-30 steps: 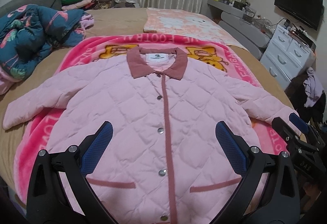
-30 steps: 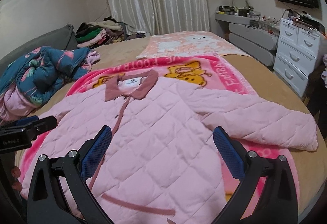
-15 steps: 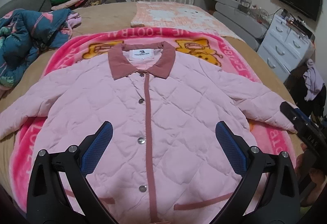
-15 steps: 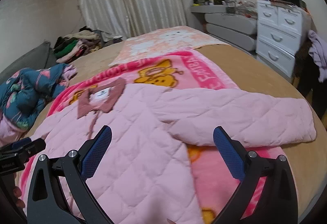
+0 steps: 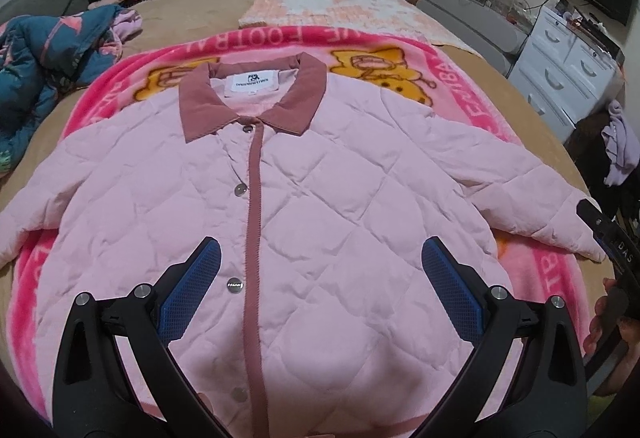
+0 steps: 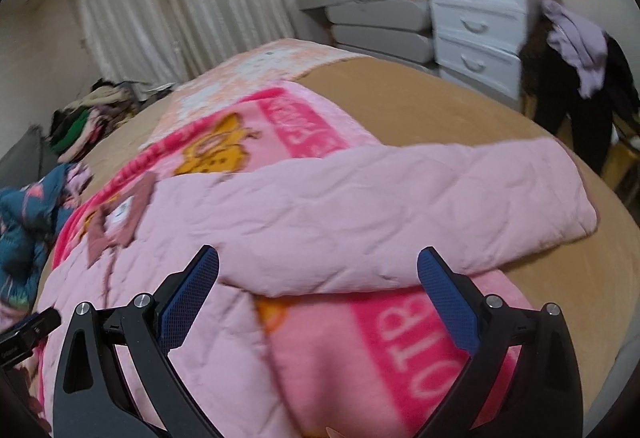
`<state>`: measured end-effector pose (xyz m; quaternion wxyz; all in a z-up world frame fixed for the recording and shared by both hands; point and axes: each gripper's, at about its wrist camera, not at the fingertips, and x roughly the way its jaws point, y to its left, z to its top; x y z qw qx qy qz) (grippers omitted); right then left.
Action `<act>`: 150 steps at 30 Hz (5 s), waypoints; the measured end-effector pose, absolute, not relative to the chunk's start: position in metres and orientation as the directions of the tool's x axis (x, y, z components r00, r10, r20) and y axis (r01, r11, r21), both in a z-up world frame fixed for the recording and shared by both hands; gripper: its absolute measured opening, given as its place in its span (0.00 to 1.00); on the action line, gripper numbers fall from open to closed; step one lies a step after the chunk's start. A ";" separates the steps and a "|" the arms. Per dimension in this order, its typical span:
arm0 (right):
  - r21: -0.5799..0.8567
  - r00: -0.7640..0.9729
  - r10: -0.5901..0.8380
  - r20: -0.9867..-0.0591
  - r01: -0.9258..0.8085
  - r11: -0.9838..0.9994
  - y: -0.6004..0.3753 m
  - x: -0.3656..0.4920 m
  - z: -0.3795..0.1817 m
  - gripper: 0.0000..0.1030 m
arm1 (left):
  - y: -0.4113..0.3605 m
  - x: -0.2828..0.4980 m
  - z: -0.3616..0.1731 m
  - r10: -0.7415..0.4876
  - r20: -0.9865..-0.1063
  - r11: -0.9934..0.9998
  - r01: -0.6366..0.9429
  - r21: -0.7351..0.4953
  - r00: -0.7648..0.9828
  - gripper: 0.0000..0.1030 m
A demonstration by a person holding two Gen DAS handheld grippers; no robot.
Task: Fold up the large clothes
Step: 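Grasp the pink sleeve cuff with the right tool and lift it, then carry the held sleeve across the jacket body with the right tool, then lay the sleeve on the jacket body and open the right tool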
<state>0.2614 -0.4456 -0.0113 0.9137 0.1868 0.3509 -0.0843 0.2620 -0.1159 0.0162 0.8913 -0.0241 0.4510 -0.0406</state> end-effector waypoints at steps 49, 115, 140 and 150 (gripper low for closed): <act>0.533 0.880 -0.109 -0.463 0.374 0.759 -0.562 0.282 0.011 0.16 | -0.002 0.281 0.022 0.045 -0.797 0.990 -0.134 -0.045 0.602 0.91; 0.236 0.812 0.392 -0.433 -0.318 0.918 -0.127 0.363 0.085 0.15 | 0.200 0.290 0.016 -0.044 -0.707 0.896 -0.284 -0.340 0.706 0.91; 0.119 0.568 0.416 -0.710 -0.485 0.866 -0.023 0.354 -0.048 0.40 | 0.182 0.287 -0.006 -0.322 -0.628 0.789 -0.165 -0.591 0.708 0.91; 0.251 0.515 0.513 -0.687 -0.494 0.832 -0.058 0.329 -0.028 0.75 | 0.163 0.296 -0.029 -0.396 -0.639 0.769 -0.142 -0.623 0.660 0.91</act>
